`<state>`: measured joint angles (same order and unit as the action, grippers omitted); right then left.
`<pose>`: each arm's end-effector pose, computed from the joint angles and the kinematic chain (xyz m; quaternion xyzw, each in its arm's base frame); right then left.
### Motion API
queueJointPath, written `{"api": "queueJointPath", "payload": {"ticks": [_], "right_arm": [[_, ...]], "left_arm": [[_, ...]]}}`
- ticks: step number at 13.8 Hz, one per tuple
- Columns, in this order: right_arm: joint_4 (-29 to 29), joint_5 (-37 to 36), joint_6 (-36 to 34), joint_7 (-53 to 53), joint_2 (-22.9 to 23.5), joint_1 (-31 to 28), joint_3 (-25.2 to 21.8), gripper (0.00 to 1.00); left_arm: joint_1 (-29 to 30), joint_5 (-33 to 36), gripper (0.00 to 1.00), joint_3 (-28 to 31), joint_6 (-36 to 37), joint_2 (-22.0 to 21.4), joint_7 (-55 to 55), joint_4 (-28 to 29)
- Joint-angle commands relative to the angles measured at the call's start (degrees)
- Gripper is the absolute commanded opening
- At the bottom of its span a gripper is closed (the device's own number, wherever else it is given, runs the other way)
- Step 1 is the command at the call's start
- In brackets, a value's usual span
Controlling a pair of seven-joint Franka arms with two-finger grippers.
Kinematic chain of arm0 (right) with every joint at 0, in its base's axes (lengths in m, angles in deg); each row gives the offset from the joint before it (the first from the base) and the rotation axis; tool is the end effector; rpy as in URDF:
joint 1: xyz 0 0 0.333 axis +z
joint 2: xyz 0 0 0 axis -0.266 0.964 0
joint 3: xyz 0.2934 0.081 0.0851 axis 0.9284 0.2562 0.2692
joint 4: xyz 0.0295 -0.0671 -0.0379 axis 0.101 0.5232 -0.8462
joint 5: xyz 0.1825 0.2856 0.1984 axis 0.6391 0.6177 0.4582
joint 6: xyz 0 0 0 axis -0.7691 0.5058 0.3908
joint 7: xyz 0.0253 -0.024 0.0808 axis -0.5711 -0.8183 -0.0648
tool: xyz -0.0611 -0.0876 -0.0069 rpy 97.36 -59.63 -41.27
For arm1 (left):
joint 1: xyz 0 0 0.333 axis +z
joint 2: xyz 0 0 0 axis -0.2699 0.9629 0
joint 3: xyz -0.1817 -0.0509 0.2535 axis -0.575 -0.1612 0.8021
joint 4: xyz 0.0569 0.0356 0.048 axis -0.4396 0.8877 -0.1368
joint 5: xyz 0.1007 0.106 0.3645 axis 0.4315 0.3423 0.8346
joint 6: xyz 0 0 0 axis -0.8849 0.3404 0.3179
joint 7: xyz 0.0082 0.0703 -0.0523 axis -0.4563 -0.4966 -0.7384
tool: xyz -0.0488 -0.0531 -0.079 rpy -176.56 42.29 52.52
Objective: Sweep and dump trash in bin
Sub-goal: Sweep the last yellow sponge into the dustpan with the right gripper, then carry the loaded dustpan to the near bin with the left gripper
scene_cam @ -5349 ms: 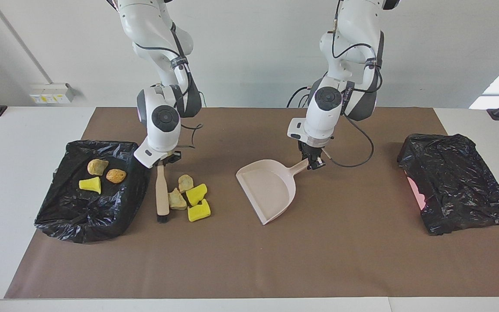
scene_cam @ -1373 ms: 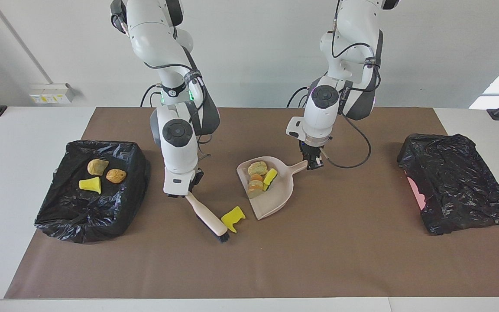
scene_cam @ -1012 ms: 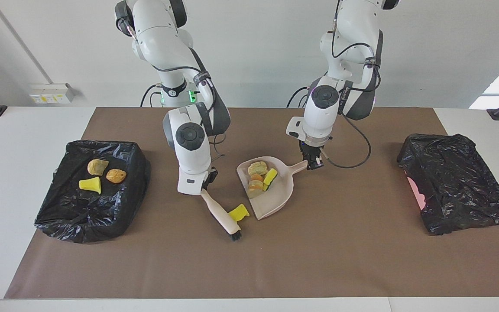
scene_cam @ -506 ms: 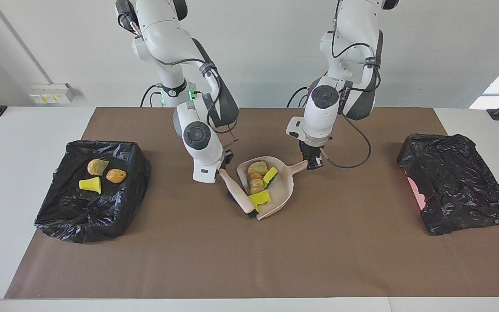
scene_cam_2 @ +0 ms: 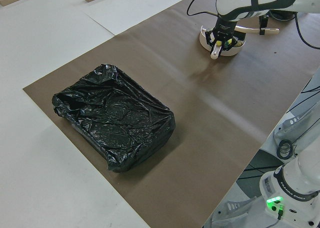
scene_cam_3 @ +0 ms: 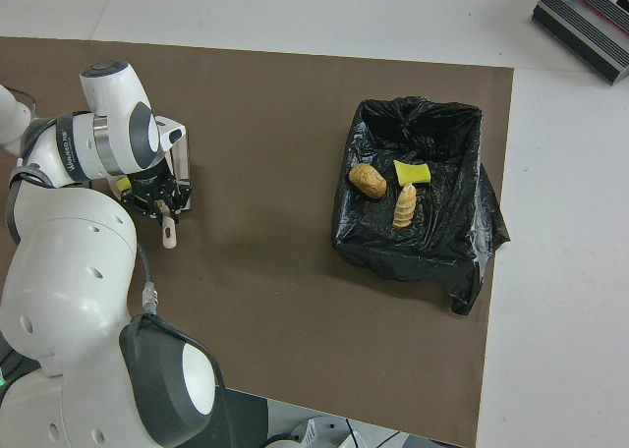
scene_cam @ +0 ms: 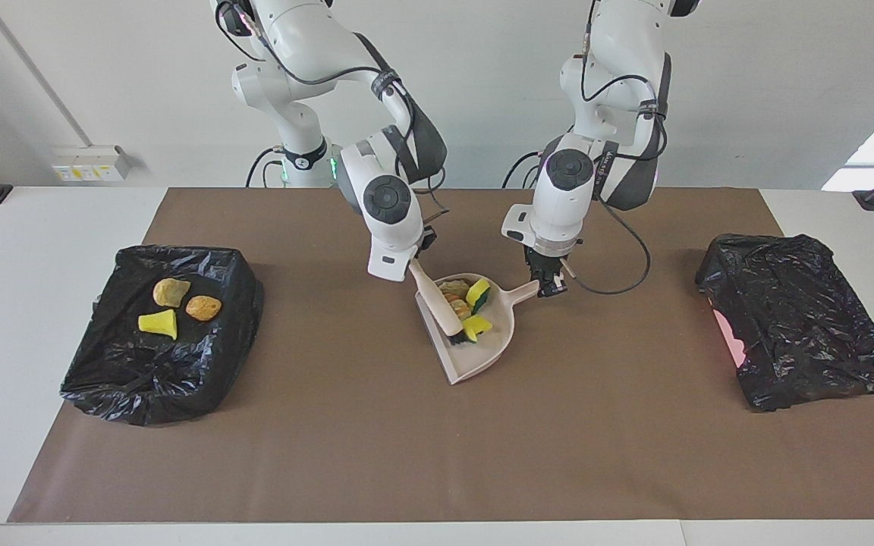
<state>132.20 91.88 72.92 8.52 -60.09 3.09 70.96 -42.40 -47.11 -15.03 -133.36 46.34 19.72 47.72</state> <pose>0.5123 0.2849 0.3887 -0.9608 -0.1997 0.1825 0.0601 0.5072 -0.2731 0.3609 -0.7982 0.6016 0.0286 0.0118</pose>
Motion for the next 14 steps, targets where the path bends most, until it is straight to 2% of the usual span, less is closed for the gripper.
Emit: {"api": "queueJointPath", "payload": {"ticks": [1,8,11,14], "right_arm": [[2.0,1.2,-2.5,5.2,-5.4,-2.0,0.1,0.0],[2.2,1.8,-6.0,29.0,-8.1,1.8,0.5,0.0],[9.1,6.5,0.0,32.6,-12.2,5.0,0.5,0.0],[15.8,7.3,1.6,33.0,-16.7,7.8,0.5,0.0]], "left_arm": [[0.3,1.1,0.0,0.6,-0.9,-1.5,0.2,2.0],[1.5,1.2,0.0,0.6,-0.1,-1.7,1.0,0.7],[6.6,1.1,0.0,0.7,2.9,-4.6,12.0,0.0],[13.4,0.9,0.0,0.7,5.0,-8.2,23.0,-0.1]]}}
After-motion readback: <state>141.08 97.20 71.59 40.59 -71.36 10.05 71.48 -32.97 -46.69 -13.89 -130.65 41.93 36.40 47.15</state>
